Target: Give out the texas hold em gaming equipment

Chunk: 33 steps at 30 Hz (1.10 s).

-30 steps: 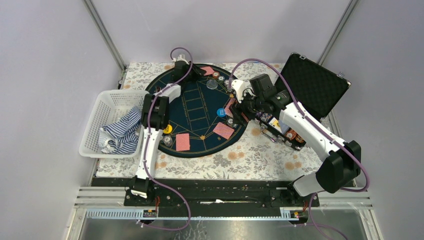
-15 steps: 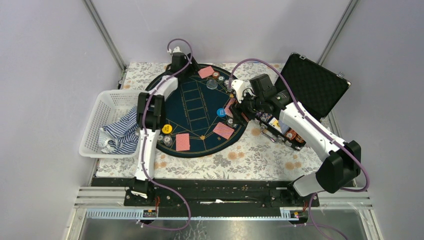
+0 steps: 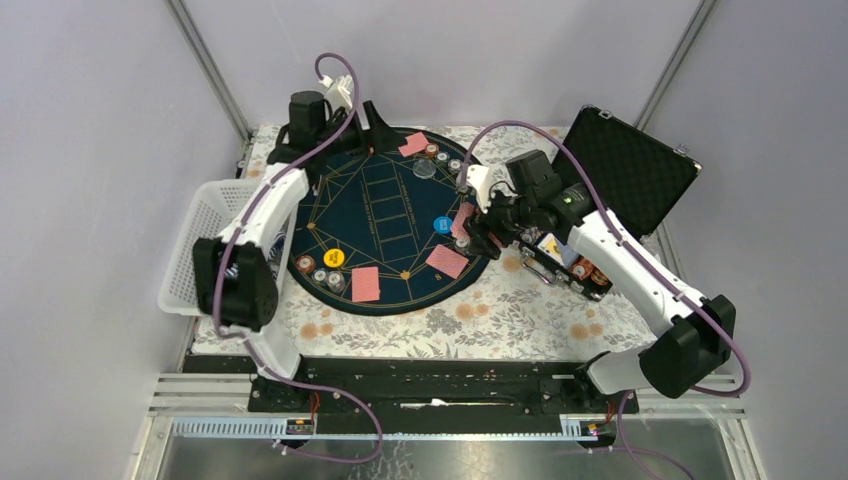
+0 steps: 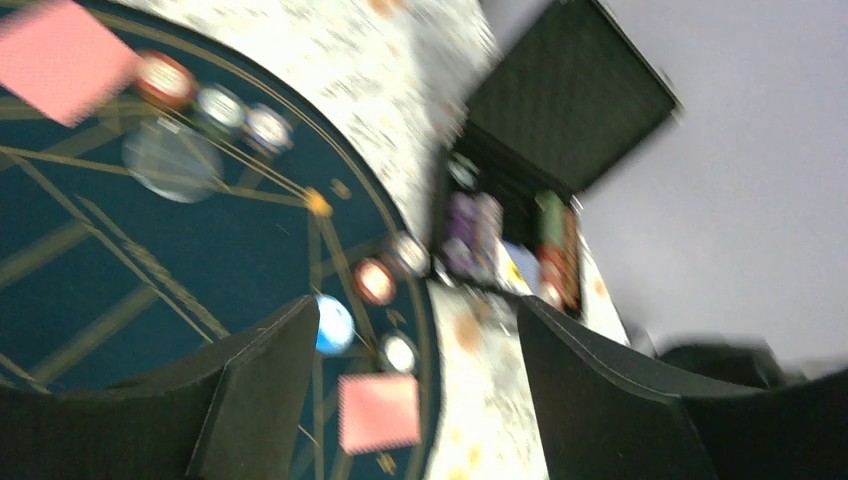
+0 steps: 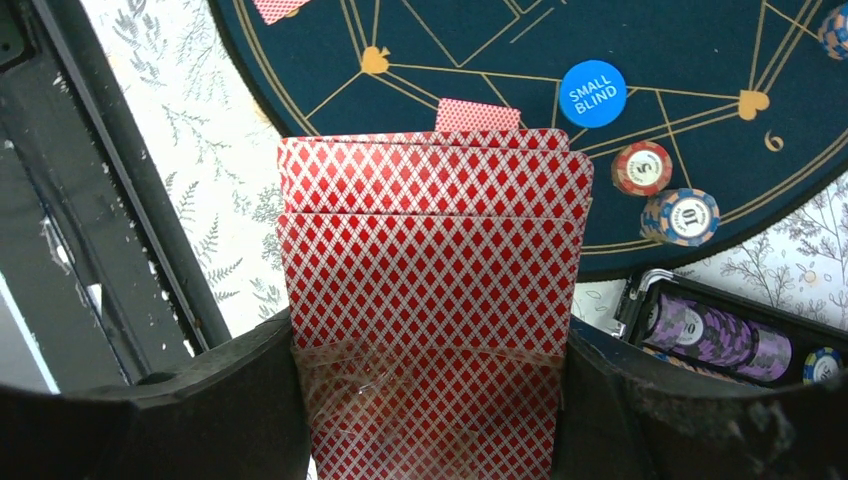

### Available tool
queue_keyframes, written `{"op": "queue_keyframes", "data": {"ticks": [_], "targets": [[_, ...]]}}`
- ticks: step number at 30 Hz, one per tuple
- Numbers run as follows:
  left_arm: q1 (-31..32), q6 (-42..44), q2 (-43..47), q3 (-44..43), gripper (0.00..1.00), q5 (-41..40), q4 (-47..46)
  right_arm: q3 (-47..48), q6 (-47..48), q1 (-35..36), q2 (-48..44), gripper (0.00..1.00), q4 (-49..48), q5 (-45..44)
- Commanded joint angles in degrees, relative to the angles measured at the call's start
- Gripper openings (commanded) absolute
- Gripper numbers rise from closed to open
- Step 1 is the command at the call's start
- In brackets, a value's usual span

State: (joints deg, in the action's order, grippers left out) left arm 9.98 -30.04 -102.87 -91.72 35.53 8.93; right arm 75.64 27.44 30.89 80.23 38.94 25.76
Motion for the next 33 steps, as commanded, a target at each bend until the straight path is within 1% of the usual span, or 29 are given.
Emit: {"op": "queue_keyframes", "data": {"ticks": [1, 5, 9, 15, 18, 21, 23, 25, 26, 28, 29, 33], "targets": [[2.4, 1.3, 8.6, 11.1, 0.76, 19.6, 0.9, 0.2, 3.9, 2.6, -2.8, 0.07, 1.4, 2.2], [5.5, 2.4, 13.5, 17.6, 0.74, 23.5, 2.7, -0.8, 4.2, 6.0, -3.3, 0.08, 1.1, 0.0], [9.9, 3.8, 15.7, 22.0, 0.72, 26.8, 4.0, -0.6, 4.2, 6.7, -3.0, 0.09, 1.2, 0.4], [14.4, 3.6, 16.6, 24.4, 0.68, 27.7, 3.7, -0.3, 5.1, 8.2, -1.9, 0.09, 1.9, -0.7], [14.6, 0.7, 17.0, 25.7, 0.66, 28.0, -0.1, -0.7, 5.4, 8.8, -1.7, 0.08, 1.8, -1.4], [14.2, -1.1, 17.2, 26.3, 0.63, 27.7, -1.4, -0.9, 5.4, 9.0, -1.9, 0.08, 1.7, -1.5], [12.9, -3.1, 17.8, 27.3, 0.62, 27.2, -3.3, -1.0, 5.3, 9.1, -2.2, 0.07, 1.6, -1.7], [11.3, -6.9, 18.9, 29.4, 0.61, 27.9, -7.8, -1.0, 5.3, 9.0, -2.6, 0.07, 1.6, -1.8], [10.7, -9.8, 19.5, 30.8, 0.6, 28.8, -11.8, -1.1, 5.4, 9.0, -2.6, 0.07, 1.6, -1.8], [10.4, -14.3, 21.0, 33.4, 0.6, 30.4, -18.7, -1.3, 5.3, 9.0, -2.7, 0.07, 1.4, -2.1], [10.7, -15.2, 21.6, 34.0, 0.6, 30.9, -20.1, -1.2, 5.3, 9.0, -2.6, 0.07, 1.3, -2.2], [12.7, -16.0, 21.8, 34.3, 0.61, 31.4, -20.3, -1.0, 5.3, 9.3, -2.2, 0.07, 1.2, -2.1]]}}
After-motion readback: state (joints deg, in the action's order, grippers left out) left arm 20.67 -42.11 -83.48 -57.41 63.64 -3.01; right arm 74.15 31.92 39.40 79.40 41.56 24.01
